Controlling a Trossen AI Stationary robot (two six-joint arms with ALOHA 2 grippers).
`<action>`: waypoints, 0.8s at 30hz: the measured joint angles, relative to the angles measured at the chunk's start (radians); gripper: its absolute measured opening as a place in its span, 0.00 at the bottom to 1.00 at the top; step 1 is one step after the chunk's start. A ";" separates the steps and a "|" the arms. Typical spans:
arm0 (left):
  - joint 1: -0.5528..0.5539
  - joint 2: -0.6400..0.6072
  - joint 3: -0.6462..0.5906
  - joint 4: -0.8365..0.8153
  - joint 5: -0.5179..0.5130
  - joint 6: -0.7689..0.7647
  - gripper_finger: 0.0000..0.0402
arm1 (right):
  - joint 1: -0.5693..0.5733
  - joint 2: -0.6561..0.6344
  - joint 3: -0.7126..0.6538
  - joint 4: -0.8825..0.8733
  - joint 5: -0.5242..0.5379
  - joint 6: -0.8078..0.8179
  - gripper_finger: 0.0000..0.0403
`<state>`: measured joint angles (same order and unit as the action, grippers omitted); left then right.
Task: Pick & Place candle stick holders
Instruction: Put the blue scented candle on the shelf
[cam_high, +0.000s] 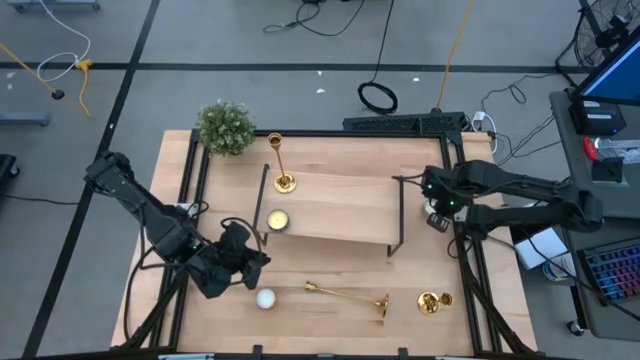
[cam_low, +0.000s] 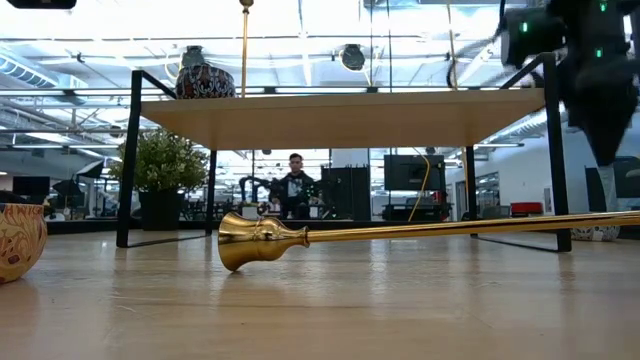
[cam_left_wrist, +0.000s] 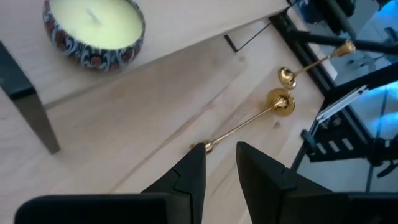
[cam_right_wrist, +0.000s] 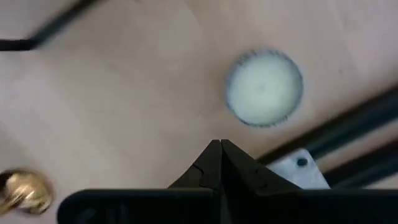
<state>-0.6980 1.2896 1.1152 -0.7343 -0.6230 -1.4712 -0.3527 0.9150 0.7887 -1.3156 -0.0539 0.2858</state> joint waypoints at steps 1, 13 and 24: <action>0.002 0.000 0.000 0.005 -0.003 0.000 0.23 | -0.015 0.000 -0.015 -0.001 0.001 0.012 0.00; 0.033 0.000 0.000 0.005 -0.007 0.019 0.23 | -0.106 0.015 -0.031 0.060 -0.046 0.093 0.12; 0.037 0.001 0.000 0.006 -0.007 0.017 0.23 | -0.106 0.019 -0.031 0.060 0.095 0.131 0.51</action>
<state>-0.6613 1.2903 1.1152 -0.7280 -0.6296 -1.4540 -0.4587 0.9337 0.7574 -1.2559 0.0408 0.4170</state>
